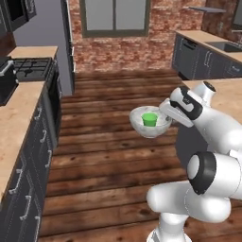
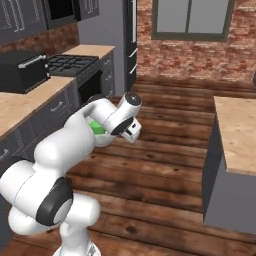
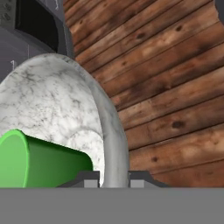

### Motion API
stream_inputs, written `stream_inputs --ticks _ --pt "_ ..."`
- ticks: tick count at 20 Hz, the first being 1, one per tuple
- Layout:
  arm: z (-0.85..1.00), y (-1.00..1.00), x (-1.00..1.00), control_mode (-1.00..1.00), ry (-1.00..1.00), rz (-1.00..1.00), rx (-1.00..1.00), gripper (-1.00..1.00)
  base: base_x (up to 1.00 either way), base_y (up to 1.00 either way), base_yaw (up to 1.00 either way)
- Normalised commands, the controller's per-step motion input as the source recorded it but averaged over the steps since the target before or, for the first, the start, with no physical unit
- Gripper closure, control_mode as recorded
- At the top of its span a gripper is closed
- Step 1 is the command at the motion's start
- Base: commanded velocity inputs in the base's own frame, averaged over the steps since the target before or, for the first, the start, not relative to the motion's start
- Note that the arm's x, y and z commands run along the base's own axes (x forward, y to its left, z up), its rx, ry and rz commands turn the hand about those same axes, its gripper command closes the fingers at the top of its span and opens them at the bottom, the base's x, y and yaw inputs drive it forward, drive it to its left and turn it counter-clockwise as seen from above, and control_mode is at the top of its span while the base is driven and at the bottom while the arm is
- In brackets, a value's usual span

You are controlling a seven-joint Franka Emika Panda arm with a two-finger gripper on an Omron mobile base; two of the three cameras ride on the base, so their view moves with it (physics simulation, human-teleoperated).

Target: Place the cup inside the bowl on the dining table and move the bowl to any counter.

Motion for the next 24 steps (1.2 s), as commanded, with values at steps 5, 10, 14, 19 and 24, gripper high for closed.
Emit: stream_inputs --ticks 5,10,14,19,24 --pt "0.0 0.0 0.0 1.0 0.0 0.0 0.0 1.0 0.58 0.14 0.0" --pt "0.0 0.0 0.0 1.0 0.0 0.0 0.0 1.0 0.13 0.05 0.02" --pt "0.0 0.0 0.0 1.0 0.0 0.0 0.0 1.0 0.0 0.22 0.18" --pt "0.0 0.0 0.0 1.0 0.0 0.0 0.0 1.0 0.0 0.17 0.28" --pt "0.0 0.0 0.0 1.0 0.0 0.0 0.0 1.0 0.0 0.07 0.39"
